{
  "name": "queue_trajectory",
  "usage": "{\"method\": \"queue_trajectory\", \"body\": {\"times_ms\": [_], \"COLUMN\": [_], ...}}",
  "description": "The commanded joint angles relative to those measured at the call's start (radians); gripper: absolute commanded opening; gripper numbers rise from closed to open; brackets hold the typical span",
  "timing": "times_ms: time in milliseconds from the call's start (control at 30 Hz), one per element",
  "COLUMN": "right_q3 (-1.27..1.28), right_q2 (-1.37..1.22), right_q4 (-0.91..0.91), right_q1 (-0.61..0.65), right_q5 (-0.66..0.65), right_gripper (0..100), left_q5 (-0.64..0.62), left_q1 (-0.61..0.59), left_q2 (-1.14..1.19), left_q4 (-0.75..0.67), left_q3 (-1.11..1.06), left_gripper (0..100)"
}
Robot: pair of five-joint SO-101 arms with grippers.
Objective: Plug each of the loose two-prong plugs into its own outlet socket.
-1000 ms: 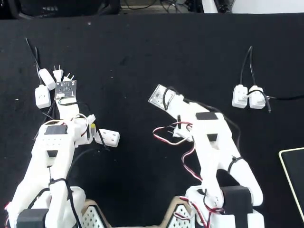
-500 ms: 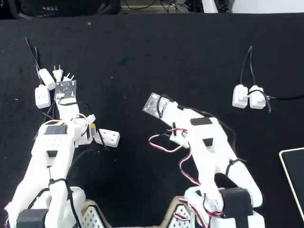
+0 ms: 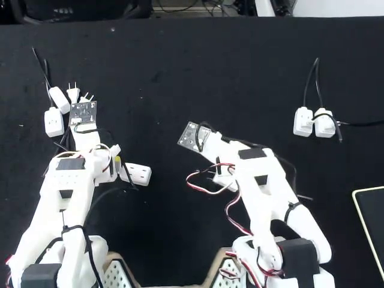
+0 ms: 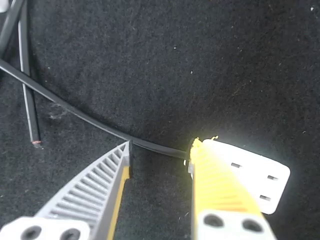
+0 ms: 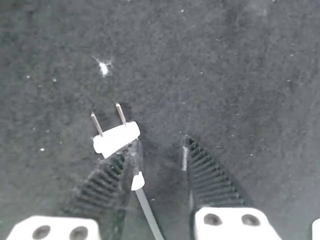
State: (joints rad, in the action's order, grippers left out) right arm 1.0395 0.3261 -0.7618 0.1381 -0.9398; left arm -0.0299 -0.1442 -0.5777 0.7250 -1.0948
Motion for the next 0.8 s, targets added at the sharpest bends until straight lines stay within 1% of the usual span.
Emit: {"method": "queue_trajectory", "body": {"times_ms": [0, 100, 200, 400, 500, 633, 767], "right_q3": [0.013, 0.044, 0.085, 0.099, 0.081, 0.070, 0.142], "right_q2": [-0.001, 0.028, 0.058, 0.133, 0.214, 0.372, 0.499], "right_q4": [-0.089, -0.127, -0.118, -0.127, -0.206, -0.356, -0.393], "right_q1": [0.021, 0.049, 0.069, 0.066, 0.068, 0.068, 0.080], "right_q5": [-0.020, -0.083, -0.123, -0.157, -0.155, -0.158, -0.172], "right_gripper": [14.1, 14.1, 14.1, 14.1, 14.1, 14.1, 14.1], "left_q5": [0.003, 0.003, 0.003, 0.003, 0.003, 0.003, 0.003], "left_q1": [-0.007, -0.007, -0.007, -0.007, -0.007, -0.007, -0.007], "left_q2": [-0.020, -0.020, -0.020, -0.020, -0.020, -0.020, -0.020], "left_q4": [-0.003, -0.003, -0.003, -0.003, -0.003, -0.003, -0.003], "left_q3": [0.008, 0.012, 0.012, 0.012, 0.012, 0.012, 0.012], "left_gripper": [20, 20, 20, 20, 20, 20, 20]}}
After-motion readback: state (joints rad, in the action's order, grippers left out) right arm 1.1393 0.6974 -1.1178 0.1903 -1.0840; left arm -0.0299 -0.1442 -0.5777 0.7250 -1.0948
